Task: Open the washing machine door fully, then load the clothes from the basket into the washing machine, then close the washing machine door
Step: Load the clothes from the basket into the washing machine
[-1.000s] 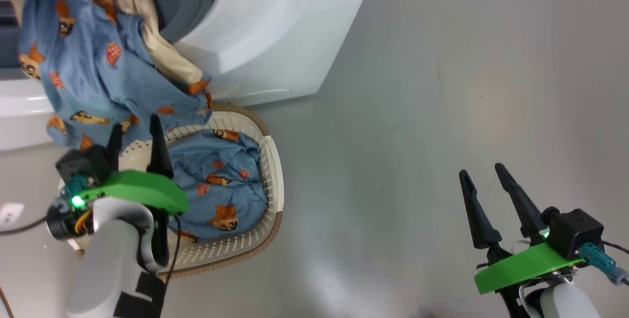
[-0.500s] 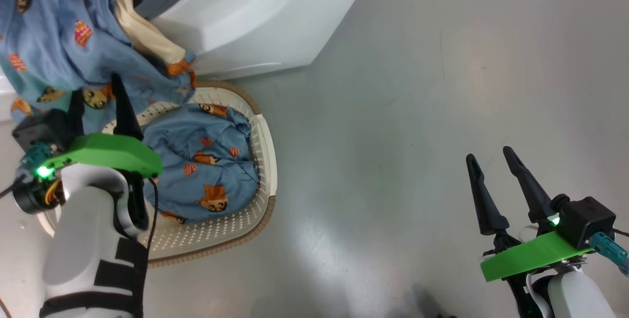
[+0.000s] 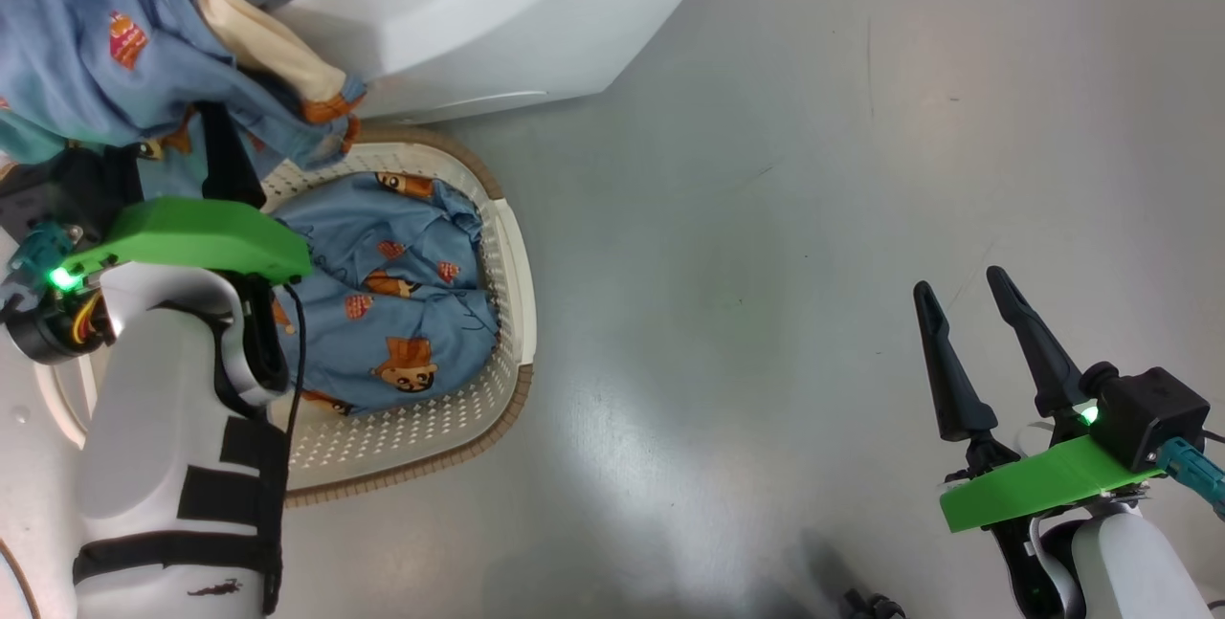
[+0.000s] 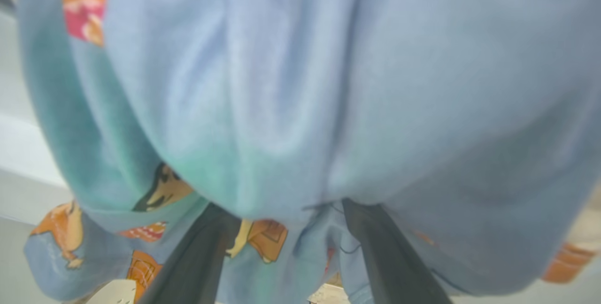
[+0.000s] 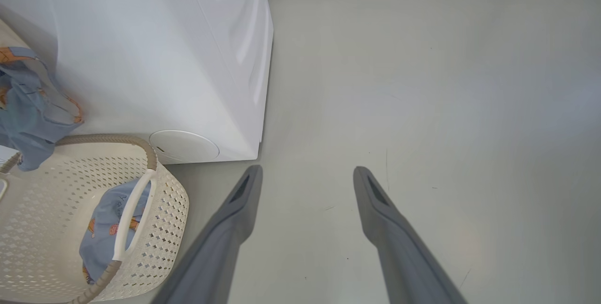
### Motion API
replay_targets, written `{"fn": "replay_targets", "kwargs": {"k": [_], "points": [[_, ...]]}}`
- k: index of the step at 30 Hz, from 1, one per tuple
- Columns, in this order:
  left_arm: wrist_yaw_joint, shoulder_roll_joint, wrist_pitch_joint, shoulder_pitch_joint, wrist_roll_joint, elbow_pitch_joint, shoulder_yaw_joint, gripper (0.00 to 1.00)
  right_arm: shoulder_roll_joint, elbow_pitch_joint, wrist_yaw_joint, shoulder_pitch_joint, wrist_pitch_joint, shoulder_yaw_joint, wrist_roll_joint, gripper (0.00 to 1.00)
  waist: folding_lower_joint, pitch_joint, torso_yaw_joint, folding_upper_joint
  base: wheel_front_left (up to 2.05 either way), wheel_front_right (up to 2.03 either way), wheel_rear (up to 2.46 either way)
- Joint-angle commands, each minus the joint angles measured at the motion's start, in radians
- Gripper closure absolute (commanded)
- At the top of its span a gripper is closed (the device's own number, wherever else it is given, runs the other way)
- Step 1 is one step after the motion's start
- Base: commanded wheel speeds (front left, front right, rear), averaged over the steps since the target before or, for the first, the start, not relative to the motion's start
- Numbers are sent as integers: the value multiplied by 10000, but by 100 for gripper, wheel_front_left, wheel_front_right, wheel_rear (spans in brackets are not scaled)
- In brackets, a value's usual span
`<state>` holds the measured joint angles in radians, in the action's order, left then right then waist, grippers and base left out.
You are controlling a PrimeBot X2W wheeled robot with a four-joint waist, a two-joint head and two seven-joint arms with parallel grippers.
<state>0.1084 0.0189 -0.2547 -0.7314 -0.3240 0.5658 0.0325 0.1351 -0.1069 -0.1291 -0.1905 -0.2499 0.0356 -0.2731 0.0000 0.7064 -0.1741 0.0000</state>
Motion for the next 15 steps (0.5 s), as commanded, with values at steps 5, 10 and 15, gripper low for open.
{"fn": "replay_targets", "kwargs": {"k": [5, 10, 15], "points": [[128, 313, -70, -329, 74, -854, 198, 70, 96, 159, -16, 49, -118, 128, 7, 0, 0, 16, -54, 0, 0, 0, 0], [110, 313, -70, -206, 72, -999, 146, 100, 50, 126, -16, 51, -118, 68, -31, 0, 0, -43, -38, 0, 0, 0, 0], [68, 313, -70, 164, 31, -1097, 137, 100, -12, 70, -16, 58, -118, 104, -37, 0, 0, -218, 18, 0, 0, 0, 0]]}}
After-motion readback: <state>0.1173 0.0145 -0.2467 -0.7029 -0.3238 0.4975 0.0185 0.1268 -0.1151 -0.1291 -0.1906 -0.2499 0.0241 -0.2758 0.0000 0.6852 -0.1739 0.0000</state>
